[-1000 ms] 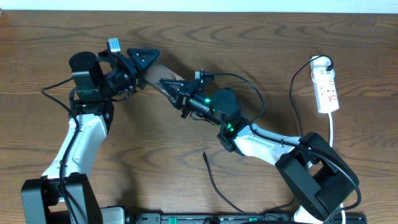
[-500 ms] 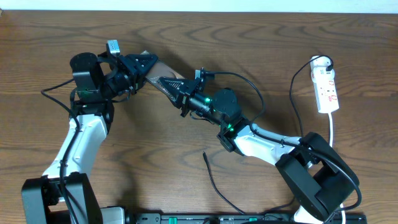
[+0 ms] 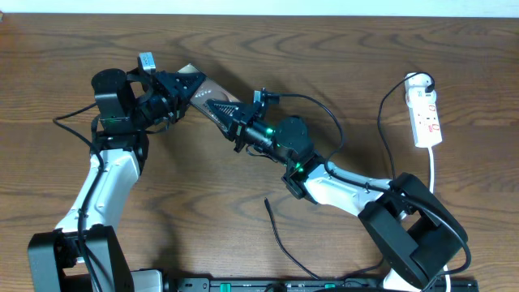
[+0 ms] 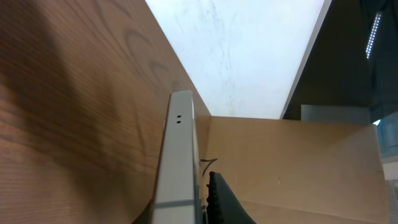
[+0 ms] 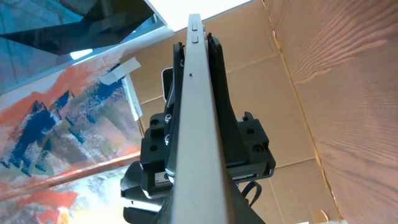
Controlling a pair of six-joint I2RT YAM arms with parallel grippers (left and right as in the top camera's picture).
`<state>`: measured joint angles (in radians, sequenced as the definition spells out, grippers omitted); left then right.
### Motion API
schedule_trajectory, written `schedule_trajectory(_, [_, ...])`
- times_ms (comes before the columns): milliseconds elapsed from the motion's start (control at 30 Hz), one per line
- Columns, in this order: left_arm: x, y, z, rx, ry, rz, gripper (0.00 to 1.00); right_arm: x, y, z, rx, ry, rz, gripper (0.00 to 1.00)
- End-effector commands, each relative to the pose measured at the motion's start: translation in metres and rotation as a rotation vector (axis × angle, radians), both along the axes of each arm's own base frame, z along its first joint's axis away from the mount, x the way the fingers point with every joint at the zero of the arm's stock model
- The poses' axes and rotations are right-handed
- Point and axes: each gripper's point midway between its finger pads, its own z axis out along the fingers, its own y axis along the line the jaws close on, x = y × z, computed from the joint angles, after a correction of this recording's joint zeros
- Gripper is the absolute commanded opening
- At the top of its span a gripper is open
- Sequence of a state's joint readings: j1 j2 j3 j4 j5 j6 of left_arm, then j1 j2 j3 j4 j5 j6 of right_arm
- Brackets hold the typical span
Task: Plug charger to phone and switch on socket
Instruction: 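Close the left gripper on the phone's far end held by the right gripper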
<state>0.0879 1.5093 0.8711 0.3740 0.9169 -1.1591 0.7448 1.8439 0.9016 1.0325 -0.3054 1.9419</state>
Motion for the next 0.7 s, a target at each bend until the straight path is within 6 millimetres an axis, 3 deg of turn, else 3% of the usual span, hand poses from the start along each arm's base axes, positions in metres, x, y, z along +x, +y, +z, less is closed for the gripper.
schedule_trajectory(0, [-0.0007, -0.0036, 0.0105, 0.015, -0.054, -0.019, 0.09, -0.0113, 0.0098, 0.0044, 0.010, 0.001, 0.042, 0.01])
schedule_trajectory(667, [0.0013, -0.0013, 0.0097, 0.031, -0.064, -0.005, 0.08, -0.0110, 0.0096, 0.0039, 0.008, 0.002, 0.041, 0.01])
